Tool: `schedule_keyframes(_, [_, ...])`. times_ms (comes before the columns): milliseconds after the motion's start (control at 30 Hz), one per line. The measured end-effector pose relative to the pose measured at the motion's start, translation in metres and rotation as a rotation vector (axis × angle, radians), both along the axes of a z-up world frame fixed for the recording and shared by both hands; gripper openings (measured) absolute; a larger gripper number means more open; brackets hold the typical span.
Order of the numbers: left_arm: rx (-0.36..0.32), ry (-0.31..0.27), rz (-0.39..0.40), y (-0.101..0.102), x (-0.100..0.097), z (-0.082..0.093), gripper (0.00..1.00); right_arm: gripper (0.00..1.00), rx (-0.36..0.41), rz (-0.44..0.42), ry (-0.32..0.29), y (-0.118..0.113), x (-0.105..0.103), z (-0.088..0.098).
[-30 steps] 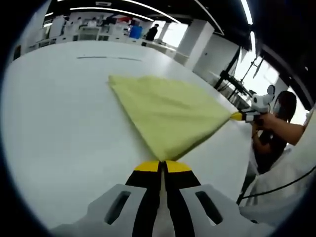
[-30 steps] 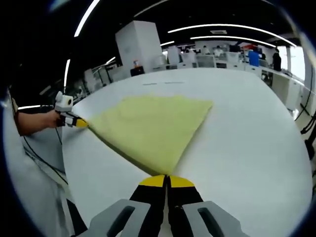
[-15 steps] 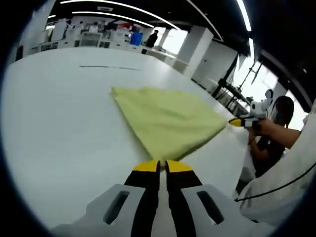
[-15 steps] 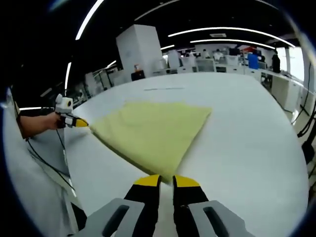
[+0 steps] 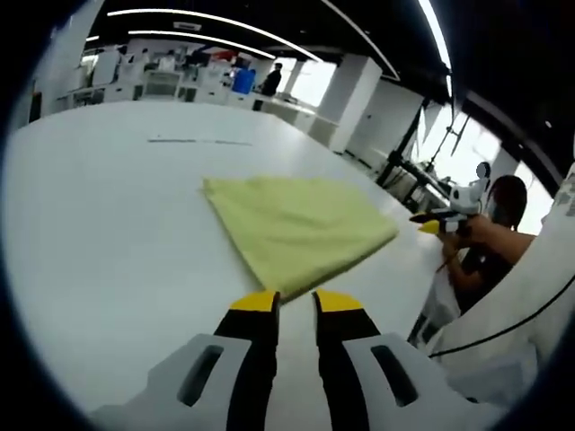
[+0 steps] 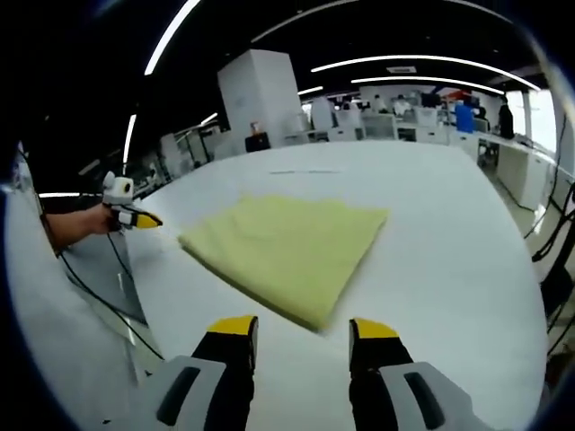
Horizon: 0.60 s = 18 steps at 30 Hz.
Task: Fold the garment on the visible template until the final outline fits inside the template.
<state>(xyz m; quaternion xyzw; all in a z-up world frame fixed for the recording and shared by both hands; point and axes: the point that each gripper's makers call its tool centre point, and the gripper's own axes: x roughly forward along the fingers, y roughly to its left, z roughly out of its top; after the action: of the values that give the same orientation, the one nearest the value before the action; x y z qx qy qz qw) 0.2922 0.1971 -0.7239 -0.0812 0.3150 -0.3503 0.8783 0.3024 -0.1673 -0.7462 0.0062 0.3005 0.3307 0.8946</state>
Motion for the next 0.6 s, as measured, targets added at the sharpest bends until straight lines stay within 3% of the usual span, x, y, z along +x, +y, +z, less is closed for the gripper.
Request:
schedule_keyframes(333, [-0.009, -0.01, -0.014, -0.005, -0.014, 0.017, 0.28, 0.69, -0.024, 0.019, -0.011, -0.001, -0.017, 0.009])
schedule_keyframes(600, [-0.023, -0.02, -0.025, -0.011, -0.022, 0.025, 0.37, 0.76, -0.001, -0.005, -0.026, -0.005, -0.025, 0.019])
